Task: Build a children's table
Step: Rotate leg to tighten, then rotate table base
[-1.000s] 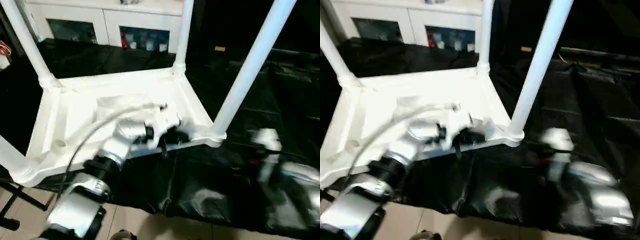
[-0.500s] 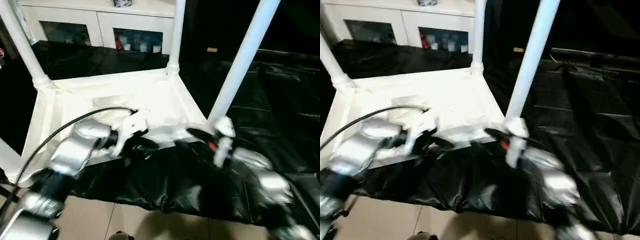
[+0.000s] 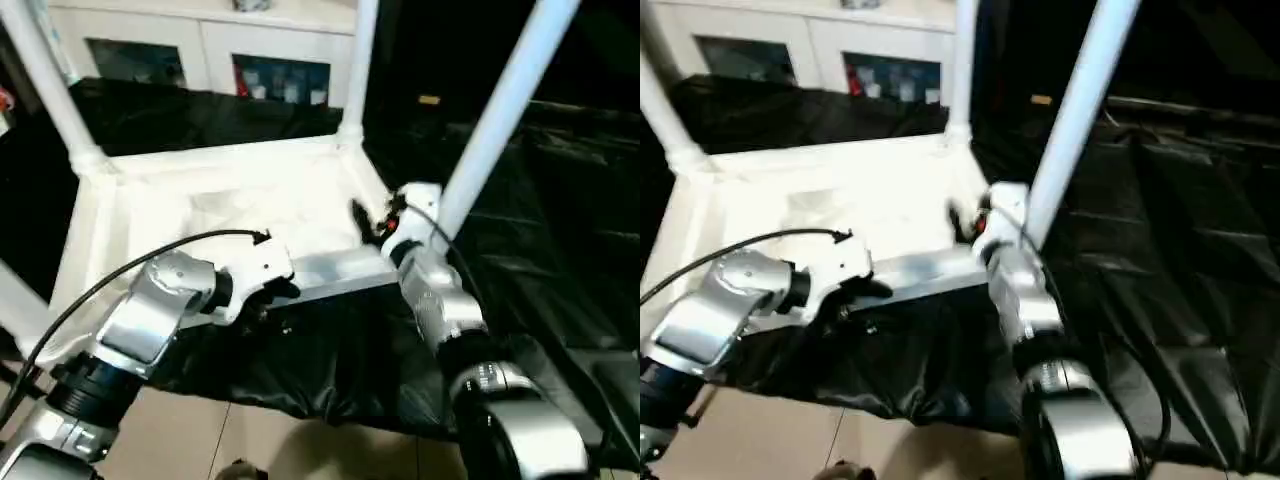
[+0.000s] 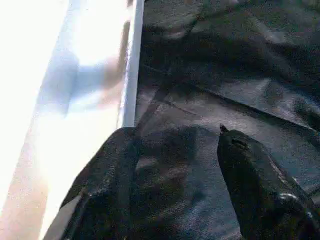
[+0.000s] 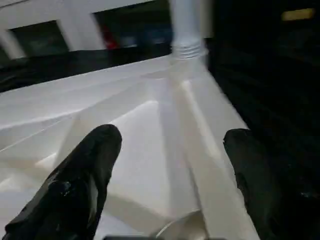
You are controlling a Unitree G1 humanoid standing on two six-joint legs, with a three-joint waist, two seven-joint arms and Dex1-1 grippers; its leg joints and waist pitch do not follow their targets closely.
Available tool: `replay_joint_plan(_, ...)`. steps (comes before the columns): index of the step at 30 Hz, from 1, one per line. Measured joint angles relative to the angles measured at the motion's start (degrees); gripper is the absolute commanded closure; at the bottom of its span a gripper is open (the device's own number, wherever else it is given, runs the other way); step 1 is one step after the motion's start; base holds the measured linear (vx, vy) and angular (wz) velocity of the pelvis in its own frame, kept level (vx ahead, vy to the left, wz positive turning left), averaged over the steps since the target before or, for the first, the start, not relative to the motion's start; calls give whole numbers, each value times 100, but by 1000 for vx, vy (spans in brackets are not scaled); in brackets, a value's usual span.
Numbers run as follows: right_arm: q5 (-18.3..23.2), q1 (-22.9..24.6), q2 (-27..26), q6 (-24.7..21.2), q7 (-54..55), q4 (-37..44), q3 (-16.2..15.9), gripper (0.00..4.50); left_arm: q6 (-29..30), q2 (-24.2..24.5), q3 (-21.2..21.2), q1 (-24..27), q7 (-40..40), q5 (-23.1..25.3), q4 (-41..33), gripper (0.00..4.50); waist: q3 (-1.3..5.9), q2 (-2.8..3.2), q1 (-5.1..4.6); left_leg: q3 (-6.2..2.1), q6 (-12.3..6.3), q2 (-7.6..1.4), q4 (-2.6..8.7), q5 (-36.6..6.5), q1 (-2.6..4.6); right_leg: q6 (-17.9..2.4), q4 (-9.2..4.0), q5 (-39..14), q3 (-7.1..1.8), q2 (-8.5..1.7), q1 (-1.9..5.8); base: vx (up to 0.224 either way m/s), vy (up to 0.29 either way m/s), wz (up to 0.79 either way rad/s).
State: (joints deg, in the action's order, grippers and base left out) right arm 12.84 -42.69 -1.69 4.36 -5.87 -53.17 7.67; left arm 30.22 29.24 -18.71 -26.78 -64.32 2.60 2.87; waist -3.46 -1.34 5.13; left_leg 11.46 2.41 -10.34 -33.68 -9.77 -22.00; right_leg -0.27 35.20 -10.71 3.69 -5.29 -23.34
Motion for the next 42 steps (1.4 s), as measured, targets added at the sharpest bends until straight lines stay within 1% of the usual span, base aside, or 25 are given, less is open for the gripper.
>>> replay_joint_plan(2, 27, -103, 0, 97, 155, -188, 89, 71, -22, 2, -19, 0, 22, 0, -4, 137, -1, -12, 4, 1, 0, 1, -3, 0, -3, 0, 0, 0, -2, -1, 1, 0, 0, 0)
replay_joint_plan(3, 116, -251, 27, 182, 363, -429, 298, 71, -27, 12, -29, 13, 26, -7, -28, 130, 2, -27, 15, 1, -1, 1, -7, 1, -7, 1, 0, 0, -4, -1, 6, 0, 0, 0)
replay_joint_plan(4, 131, -286, 62, 237, 446, -520, 359, 71, -27, 32, -29, 31, 26, -12, -50, 130, 5, -32, 22, 1, -1, 1, -9, 1, -7, 1, -1, -1, -5, -1, 8, 0, 0, 0)
replay_joint_plan(7, 158, -370, 316, 403, 639, -835, 532, 71, -20, 124, -29, 90, 29, -16, -101, 130, 6, -35, 45, 4, -7, 1, -17, 4, -8, 4, -2, -3, -10, -3, 23, 0, 0, 0)
replay_joint_plan(10, 203, -371, 550, 516, 772, -993, 669, 71, -44, 136, -30, 146, 105, -4, -69, 130, 5, -35, 47, 7, -9, 2, -24, 6, -9, 5, 0, -3, -19, -3, 28, 0, 0, 0)
replay_joint_plan(13, 219, -372, 831, 631, 867, -1114, 775, 71, -197, -52, -41, 138, 354, 68, 104, 130, 4, -34, 43, 8, -9, 3, -27, 11, -14, 6, 3, -2, -23, -4, 30, 0, 0, 0)
replay_joint_plan(16, 219, -443, 1203, 782, 913, -1277, 911, 71, -454, -336, -77, -47, 777, 203, 557, 130, 3, -31, 39, 5, -15, 1, -28, 21, -19, 8, 7, -1, -20, -3, 29, 0, 0, 0)
replay_joint_plan(18, 223, -471, 1371, 870, 918, -1319, 994, 71, -579, -423, -73, -127, 1050, 285, 745, 130, 3, -31, 16, 5, -15, -1, -28, 22, -20, 9, 9, -1, -18, -2, 29, 0, 0, 0)
replay_joint_plan(21, 220, -471, 1689, 899, 878, -1410, 1017, 71, -764, -645, -21, -191, 1410, 333, 915, 130, 2, -26, 18, 3, -18, 0, -28, 22, -30, 8, 4, -1, -16, -2, 26, 0, 0, 0)
replay_joint_plan(23, 213, -469, 1856, 919, 692, -1441, 1052, 71, -989, -887, 66, -190, 1675, 322, 975, 130, 1, -25, -3, 4, -20, -1, -29, 21, -36, 8, 4, -1, -15, -2, 21, 0, 0, 0)
replay_joint_plan(25, 201, -469, 1883, 970, 529, -1441, 1049, 71, -1272, -1029, 152, -195, 1840, 258, 974, 130, 3, -21, -40, 4, -21, -9, -29, 21, -32, 8, 6, -1, -9, 1, 21, 0, 0, 0)
replay_joint_plan(27, 143, -441, 1884, 998, 341, -1425, 988, 71, -1412, -1156, 286, -184, 1985, 170, 977, 130, -2, 2, -69, 1, -21, -17, -31, 22, -32, 8, 6, -1, -3, 7, 21, 0, 0, 0)
replay_joint_plan(28, 59, -298, 1837, 1040, -25, -1239, 846, 71, -1612, -1324, 538, -49, 2237, 6, 909, 130, 4, 30, -112, 2, -21, -22, -32, 21, -32, 8, 6, 0, -3, 10, 21, 0, 0, 0)
replay_joint_plan(29, 11, -209, 1794, 1096, -218, -1155, 744, 71, -1669, -1381, 649, 28, 2358, -74, 876, 130, 8, 38, -143, 2, -21, -27, -32, 21, -30, 8, 7, -1, -2, 12, 22, 0, 0, 0)
replay_joint_plan(31, -19, 61, 1627, 1122, -705, -829, 498, 71, -1864, -1387, 881, 276, 2530, -223, 809, 130, 13, 71, -203, 2, -19, -45, -32, 21, -29, 8, 6, -1, 4, 26, 21, 0, 0, 0)
replay_joint_plan(32, -19, 139, 1571, 1121, -836, -750, 422, 71, -1889, -1380, 968, 350, 2563, -285, 808, 130, 9, 85, -209, 1, -18, -51, -32, 22, -31, 8, 7, 0, 10, 29, 20, 0, 0, 0)
replay_joint_plan(33, -15, 262, 1506, 1108, -1001, -611, 346, 71, -1890, -1367, 1100, 478, 2563, -381, 777, 101, 8, 101, -205, 1, -18, -55, -32, 23, -30, 7, 8, 0, 11, 31, 20, 0, 0, 0)
replay_joint_plan(35, 61, 500, 1405, 985, -1393, -207, 237, 71, -1808, -1249, 1296, 799, 2363, -640, 533, 101, 14, 116, -209, 1, -17, -59, -32, 22, -27, 8, 6, -1, 9, 35, 21, 0, 0, 0)
replay_joint_plan(36, 120, 637, 1366, 901, -1621, 25, 163, 71, -1766, -1136, 1376, 982, 2201, -763, 424, 94, 13, 119, -200, 1, -17, -62, -31, 22, -29, 7, 5, -1, 9, 38, 20, 0, 0, 0)
replay_joint_plan(38, 169, 793, 1345, 793, -1872, 281, 58, 71, -1761, -1014, 1441, 1173, 2032, -883, 360, 75, 12, 121, -184, 2, -17, -62, -32, 22, -28, 7, 4, -1, 7, 38, 20, 0, 0, 0)
replay_joint_plan(39, 308, 1134, 1329, 615, -2238, 880, -136, 71, -1821, -979, 1625, 1440, 1932, -1094, 247, 63, 12, 121, -165, 2, -16, -62, -32, 21, -25, 7, -2, -1, 8, 38, 28, 0, 0, 0)
replay_joint_plan(41, 406, 1440, 1301, 394, -2550, 1361, -309, 71, -1993, -958, 1807, 1643, 1957, -1214, 244, 57, 11, 121, -143, 1, -17, -61, -32, 22, -28, 7, -7, 0, 7, 38, 28, 0, 0, 0)
replay_joint_plan(42, 452, 1554, 1289, 301, -2656, 1515, -390, 71, -2089, -955, 1894, 1712, 1976, -1247, 244, 45, 11, 121, -133, 2, -17, -61, -32, 22, -26, 6, -8, 0, 5, 38, 31, 0, 0, 0)
